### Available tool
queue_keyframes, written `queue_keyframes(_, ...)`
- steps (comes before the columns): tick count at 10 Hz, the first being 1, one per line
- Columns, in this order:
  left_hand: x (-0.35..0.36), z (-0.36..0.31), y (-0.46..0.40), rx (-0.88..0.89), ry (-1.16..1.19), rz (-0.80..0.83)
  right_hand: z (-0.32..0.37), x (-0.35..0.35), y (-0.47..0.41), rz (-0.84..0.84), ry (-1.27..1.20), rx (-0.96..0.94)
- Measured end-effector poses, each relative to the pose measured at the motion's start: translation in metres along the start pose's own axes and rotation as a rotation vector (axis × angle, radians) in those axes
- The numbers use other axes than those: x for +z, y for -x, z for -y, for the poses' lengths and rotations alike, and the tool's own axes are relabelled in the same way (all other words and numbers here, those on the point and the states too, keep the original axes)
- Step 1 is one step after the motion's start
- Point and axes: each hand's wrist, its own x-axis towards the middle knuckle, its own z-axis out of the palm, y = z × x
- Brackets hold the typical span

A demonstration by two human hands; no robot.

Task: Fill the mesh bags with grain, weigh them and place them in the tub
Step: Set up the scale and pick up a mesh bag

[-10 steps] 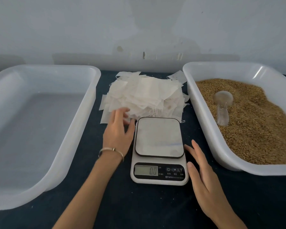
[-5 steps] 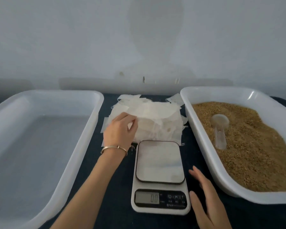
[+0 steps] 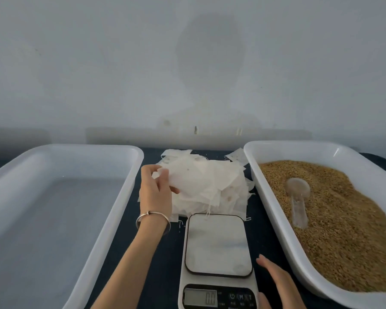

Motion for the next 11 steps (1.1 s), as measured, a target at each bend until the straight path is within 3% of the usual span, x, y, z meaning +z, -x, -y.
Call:
queue_keyframes(1, -0.001, -0.005, 0.002, -0.058, 0.146, 0.005, -0.010, 0.003, -0.002, -0.031, 0.175, -0.125)
queue_keyframes(2, -0.004, -0.017, 0.018, 0.008, 0.197, 0.076, 0.007, -0.003, -0.004, -0.170, 0.075, -0.047)
queue_keyframes(3, -0.001, -0.034, 0.045, 0.068, 0.287, 0.160, 0.035, -0.028, -0.022, -0.061, -0.114, 0.030)
queue_keyframes(4, 0.003, -0.046, 0.074, 0.160, 0.283, 0.228, 0.065, -0.037, -0.015, -0.229, -0.346, -0.170)
queue_keyframes(5, 0.004, -0.051, 0.096, 0.381, 0.112, 0.232, 0.072, -0.041, -0.007, -0.420, -0.173, -0.547)
queue_keyframes(6, 0.004, -0.053, 0.107, 0.583, -0.062, 0.219, 0.072, -0.050, -0.013, -0.476, 0.182, -0.719)
queue_keyframes(7, 0.004, -0.057, 0.109, 0.755, -0.165, 0.233, 0.069, -0.054, -0.018, -0.500, 0.269, -0.752)
queue_keyframes(8, 0.000, -0.058, 0.109, 0.727, -0.109, 0.345, 0.067, -0.052, -0.017, -0.446, 0.298, -0.762)
queue_keyframes(10, 0.003, -0.067, 0.111, 0.075, 0.164, 1.053, 0.065, -0.057, -0.014, -0.332, 0.199, -0.792)
queue_keyframes(11, 0.011, -0.063, 0.112, 0.059, -0.075, 1.089, 0.062, -0.058, -0.011, -0.204, 0.207, -0.798)
